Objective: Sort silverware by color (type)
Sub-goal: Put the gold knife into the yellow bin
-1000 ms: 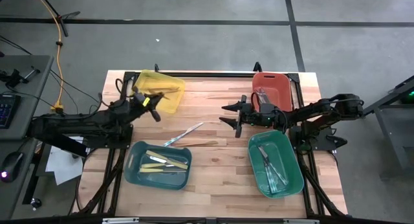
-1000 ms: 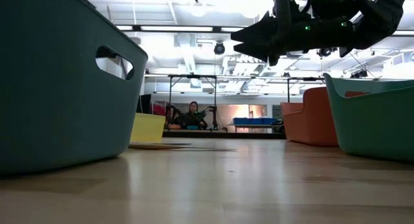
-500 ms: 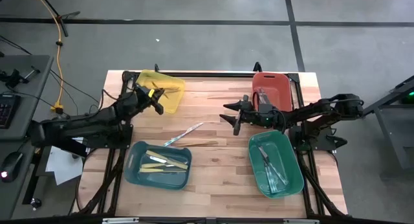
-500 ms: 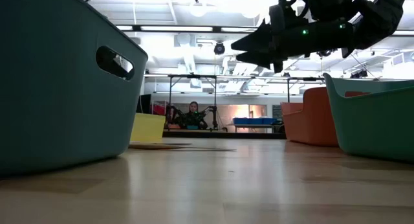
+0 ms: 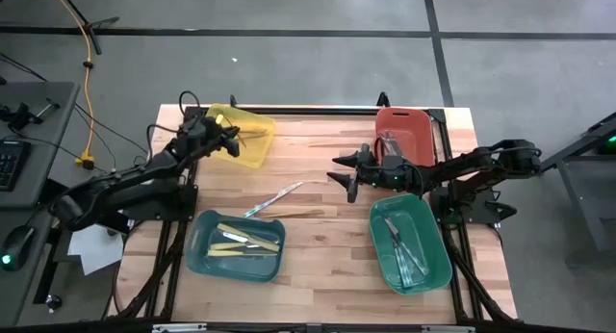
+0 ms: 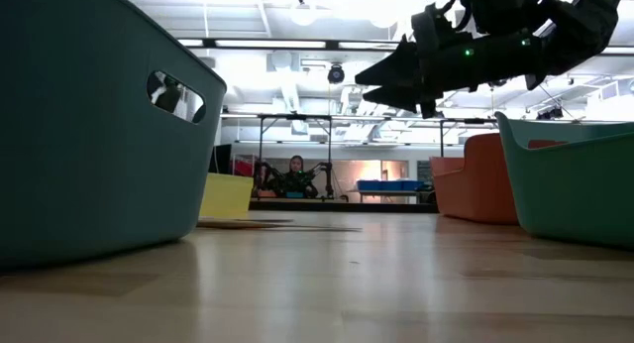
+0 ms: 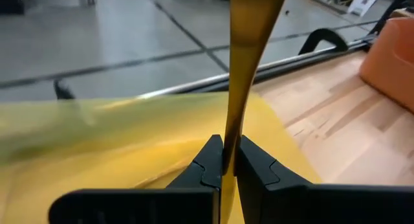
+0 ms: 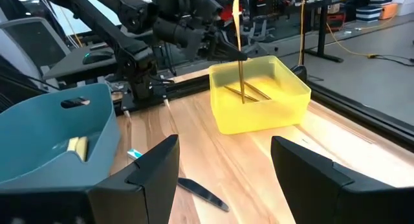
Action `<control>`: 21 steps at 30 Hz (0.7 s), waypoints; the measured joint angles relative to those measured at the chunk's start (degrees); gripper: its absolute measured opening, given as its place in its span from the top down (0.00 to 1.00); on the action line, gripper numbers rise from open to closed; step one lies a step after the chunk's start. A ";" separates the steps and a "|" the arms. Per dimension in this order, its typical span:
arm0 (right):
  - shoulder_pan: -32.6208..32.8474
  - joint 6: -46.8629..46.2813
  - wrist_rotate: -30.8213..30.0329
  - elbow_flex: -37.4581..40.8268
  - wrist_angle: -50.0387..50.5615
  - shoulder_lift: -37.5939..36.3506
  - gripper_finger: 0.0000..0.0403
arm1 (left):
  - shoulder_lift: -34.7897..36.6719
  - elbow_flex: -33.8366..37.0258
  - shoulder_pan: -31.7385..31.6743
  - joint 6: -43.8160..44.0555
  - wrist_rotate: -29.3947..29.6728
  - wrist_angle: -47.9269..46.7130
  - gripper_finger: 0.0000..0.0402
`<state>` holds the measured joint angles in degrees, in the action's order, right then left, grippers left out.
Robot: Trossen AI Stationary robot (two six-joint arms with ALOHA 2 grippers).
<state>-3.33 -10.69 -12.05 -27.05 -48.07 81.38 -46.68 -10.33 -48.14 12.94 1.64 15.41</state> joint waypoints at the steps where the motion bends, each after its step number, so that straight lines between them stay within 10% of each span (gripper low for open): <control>1: 0.00 -0.32 0.01 0.00 0.01 0.00 0.44 | -1.01 0.00 -0.83 0.32 -0.59 0.31 0.98; 21: 0.00 -0.88 0.00 0.00 0.26 -0.01 0.44 | -10.79 -0.20 -5.53 2.00 -1.65 4.69 0.96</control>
<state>-3.33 -11.57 -12.05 -27.05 -47.81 81.37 -57.47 -10.52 -53.67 14.94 -0.01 20.10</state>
